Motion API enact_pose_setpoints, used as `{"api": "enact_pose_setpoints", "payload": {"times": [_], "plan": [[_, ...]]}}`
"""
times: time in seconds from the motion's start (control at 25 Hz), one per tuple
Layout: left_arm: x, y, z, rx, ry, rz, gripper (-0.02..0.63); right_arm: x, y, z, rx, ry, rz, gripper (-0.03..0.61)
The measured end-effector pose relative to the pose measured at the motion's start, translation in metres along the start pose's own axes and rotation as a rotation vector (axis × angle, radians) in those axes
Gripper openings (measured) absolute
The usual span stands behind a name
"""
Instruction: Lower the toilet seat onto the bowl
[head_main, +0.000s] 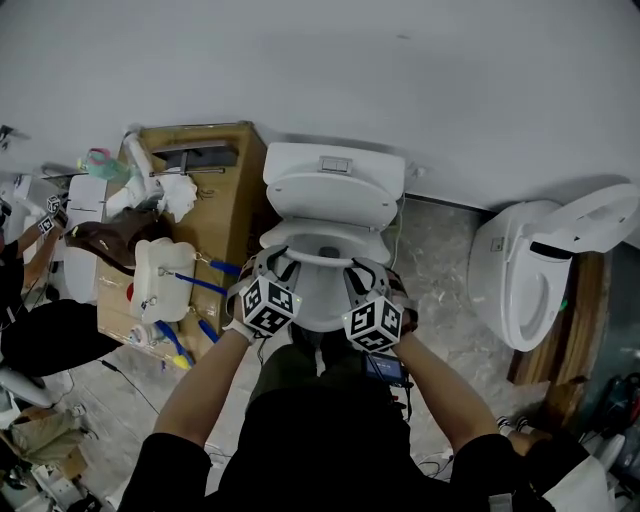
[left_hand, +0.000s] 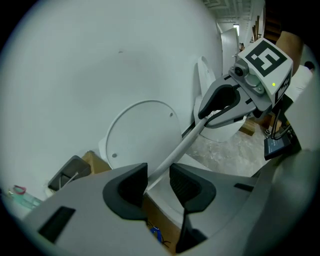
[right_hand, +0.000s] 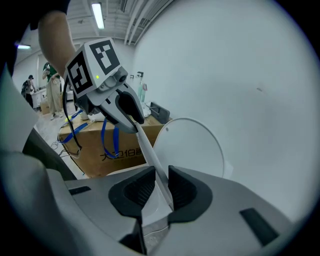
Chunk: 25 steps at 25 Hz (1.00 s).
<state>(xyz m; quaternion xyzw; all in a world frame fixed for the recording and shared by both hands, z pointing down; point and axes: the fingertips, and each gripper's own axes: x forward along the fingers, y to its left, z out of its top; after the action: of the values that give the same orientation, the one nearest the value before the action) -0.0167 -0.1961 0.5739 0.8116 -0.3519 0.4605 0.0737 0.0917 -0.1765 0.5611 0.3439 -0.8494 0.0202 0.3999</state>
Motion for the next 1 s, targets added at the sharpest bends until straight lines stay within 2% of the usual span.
{"api": "enact_pose_setpoints", "payload": {"times": [0.24,0.52,1.0], "plan": [[-0.003,-0.018,-0.02,0.051,0.018,-0.032,0.139,-0.006,0.024,-0.012,-0.011,0.033,0.017,0.097],[-0.012,-0.05,-0.056,0.127,0.022,-0.124,0.143,-0.011,0.068,-0.034,-0.061,0.12,0.028,0.097],[-0.01,-0.088,-0.102,0.22,0.011,-0.211,0.146,-0.008,0.117,-0.066,-0.073,0.236,-0.01,0.101]]}}
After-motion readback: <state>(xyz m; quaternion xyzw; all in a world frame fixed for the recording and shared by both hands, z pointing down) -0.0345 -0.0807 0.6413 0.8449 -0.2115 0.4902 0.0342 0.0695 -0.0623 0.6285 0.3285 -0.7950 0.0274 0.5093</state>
